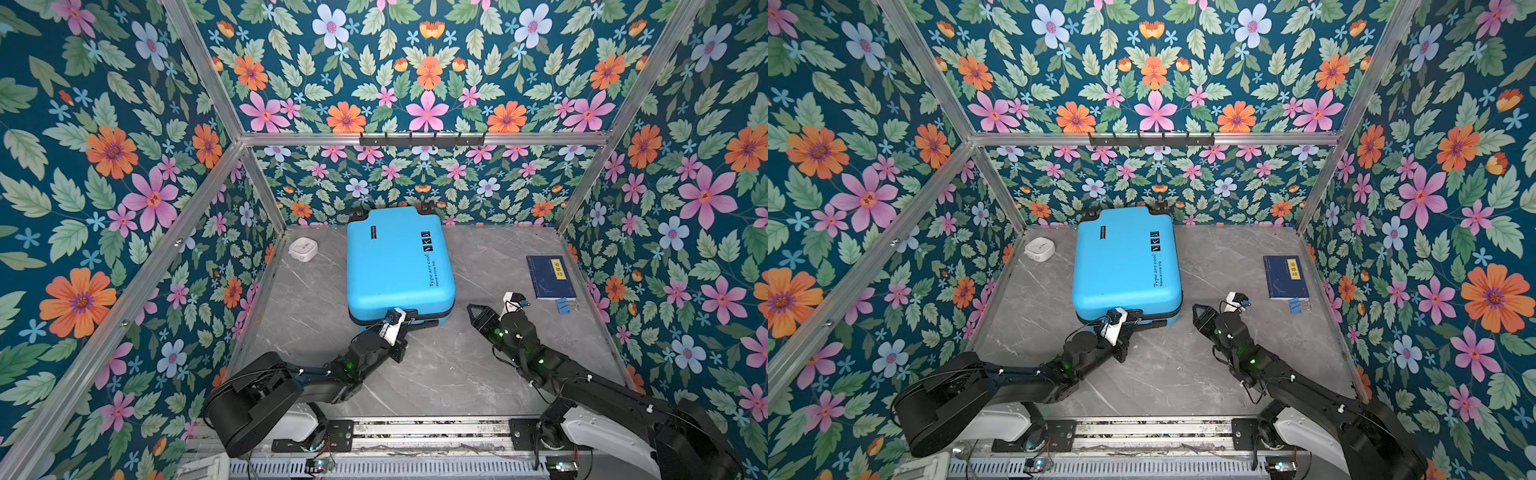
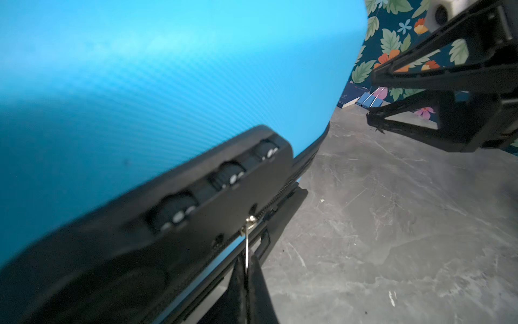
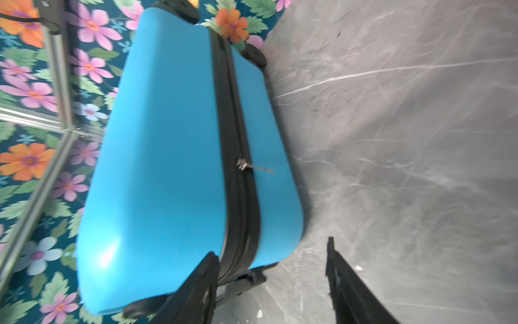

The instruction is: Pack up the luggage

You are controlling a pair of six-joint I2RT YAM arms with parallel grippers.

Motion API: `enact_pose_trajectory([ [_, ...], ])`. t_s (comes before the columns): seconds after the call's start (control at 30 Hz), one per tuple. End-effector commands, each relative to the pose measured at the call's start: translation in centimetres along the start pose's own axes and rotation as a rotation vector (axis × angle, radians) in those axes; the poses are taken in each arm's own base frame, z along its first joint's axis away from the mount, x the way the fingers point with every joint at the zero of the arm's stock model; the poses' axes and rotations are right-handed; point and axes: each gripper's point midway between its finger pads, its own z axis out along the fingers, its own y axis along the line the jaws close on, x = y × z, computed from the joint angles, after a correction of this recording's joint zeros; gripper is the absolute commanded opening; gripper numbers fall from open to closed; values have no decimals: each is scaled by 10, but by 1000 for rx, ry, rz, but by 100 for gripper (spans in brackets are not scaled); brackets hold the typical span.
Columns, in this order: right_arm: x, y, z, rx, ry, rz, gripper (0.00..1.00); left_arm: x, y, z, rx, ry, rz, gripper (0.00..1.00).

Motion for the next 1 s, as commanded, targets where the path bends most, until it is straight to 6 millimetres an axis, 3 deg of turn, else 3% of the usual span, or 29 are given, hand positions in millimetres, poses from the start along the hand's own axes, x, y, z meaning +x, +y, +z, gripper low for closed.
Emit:
enact_pose_trajectory([
  [0.0,8,-5,2,58,90,-96,64,-22,14,-8,-76,-92,-25,0],
  [0.33,9,27,52,72,244,-126,63,-13,44,-37,-234,-59,-26,0],
  [0.53,16,46,83,38,315,-134,63,-9,48,-46,-254,-61,-41,0],
  [0.67,25,52,94,25,348,-132,63,-9,43,-45,-222,-53,-29,0],
  [0.97,61,63,99,4,392,-147,63,-15,9,-29,-54,-66,-4,0],
])
